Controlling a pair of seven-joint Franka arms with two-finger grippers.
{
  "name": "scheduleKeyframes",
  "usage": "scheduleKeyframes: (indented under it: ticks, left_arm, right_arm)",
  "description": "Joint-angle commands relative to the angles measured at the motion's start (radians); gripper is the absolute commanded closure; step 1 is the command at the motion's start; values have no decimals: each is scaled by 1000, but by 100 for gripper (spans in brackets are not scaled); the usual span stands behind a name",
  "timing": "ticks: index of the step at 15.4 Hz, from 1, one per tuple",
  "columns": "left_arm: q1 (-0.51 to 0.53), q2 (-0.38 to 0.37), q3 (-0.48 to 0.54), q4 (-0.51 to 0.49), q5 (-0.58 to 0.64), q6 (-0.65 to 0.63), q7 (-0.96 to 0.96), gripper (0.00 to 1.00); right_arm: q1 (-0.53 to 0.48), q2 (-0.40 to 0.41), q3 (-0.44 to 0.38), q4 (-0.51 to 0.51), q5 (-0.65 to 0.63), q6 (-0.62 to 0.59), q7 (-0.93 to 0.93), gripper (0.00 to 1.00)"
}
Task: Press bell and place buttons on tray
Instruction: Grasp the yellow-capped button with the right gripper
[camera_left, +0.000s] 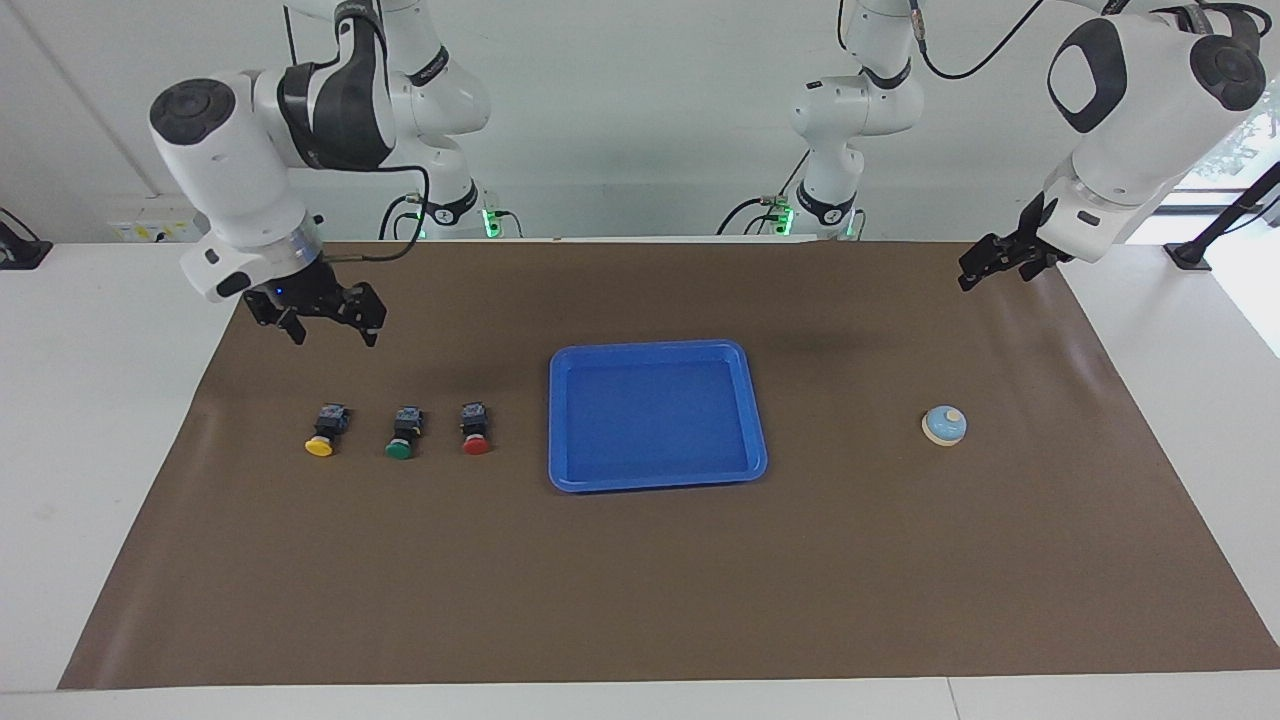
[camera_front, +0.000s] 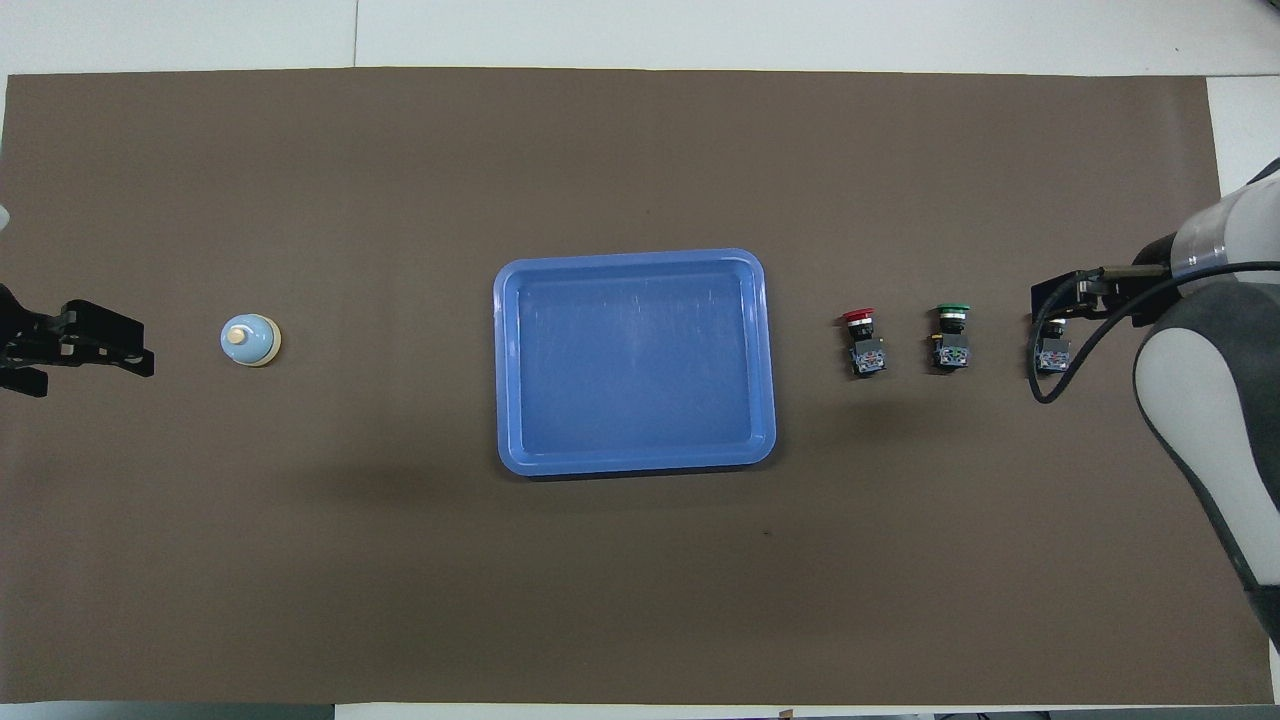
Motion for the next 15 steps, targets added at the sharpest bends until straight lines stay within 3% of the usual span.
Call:
scheduleKeyframes:
  ticks: [1, 4, 7, 15]
  left_arm:
    - [0, -14, 6, -6, -10, 12, -3, 0]
    - [-5, -14, 8, -6, -9, 10, -6, 0]
    - [-5, -14, 8, -6, -9, 10, -6, 0]
    - [-2, -14, 8, -6, -9, 10, -6, 0]
  right_arm:
    - [-42, 92, 12, -7, 7, 96, -25, 0]
    - [-85, 109, 12, -118, 5, 263, -45, 0]
    - [-137, 173, 12, -118, 5, 282, -91, 0]
    - [-154, 184, 12, -178, 5, 282, -115, 0]
